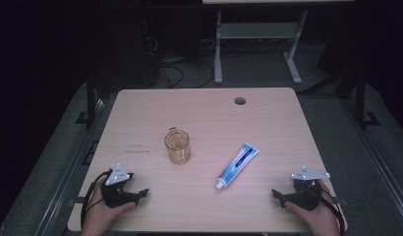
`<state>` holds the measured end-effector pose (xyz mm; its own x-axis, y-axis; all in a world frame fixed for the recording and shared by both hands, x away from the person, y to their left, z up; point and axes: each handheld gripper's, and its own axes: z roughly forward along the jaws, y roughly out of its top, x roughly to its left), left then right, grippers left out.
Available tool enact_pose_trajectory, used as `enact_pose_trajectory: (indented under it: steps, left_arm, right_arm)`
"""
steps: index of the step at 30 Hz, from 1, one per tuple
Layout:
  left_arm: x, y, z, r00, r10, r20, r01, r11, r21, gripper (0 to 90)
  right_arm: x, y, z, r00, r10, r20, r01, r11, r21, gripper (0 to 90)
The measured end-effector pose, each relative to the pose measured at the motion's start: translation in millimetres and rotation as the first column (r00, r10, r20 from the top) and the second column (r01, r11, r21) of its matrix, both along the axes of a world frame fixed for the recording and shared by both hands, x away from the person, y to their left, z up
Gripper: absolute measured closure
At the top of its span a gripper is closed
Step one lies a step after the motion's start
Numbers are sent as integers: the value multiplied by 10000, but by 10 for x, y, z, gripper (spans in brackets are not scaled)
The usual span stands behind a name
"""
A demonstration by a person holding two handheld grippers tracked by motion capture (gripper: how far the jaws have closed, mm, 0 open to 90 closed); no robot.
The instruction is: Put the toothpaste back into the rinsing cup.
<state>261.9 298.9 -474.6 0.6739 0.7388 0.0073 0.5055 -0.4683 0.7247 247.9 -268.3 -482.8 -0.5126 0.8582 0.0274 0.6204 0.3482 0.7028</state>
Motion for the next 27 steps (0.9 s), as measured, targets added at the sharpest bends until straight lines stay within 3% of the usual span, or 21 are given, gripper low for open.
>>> enact_pose_trajectory:
  steps: [11,12,19,26,27]
  left_arm:
    - [2,0,0,10000,7,1,-7,10000,-9,136]
    - [1,0,0,10000,7,5,-7,10000,-3,136]
    - [0,0,0,10000,4,4,-4,10000,-4,136]
    - [0,0,0,10000,2,3,-2,10000,-1,136]
    - [0,0,0,10000,2,3,-2,10000,-1,136]
  right_arm:
    - [-2,-1,1,10000,29,5,-29,10000,10,39]
    - [-23,-8,7,9998,166,143,-168,9998,96,104]
    - [-39,-7,71,9990,414,161,-419,9985,353,271]
    - [-53,17,170,9970,735,239,-753,9933,876,618]
    - [-53,17,170,9970,735,239,-753,9933,876,618]
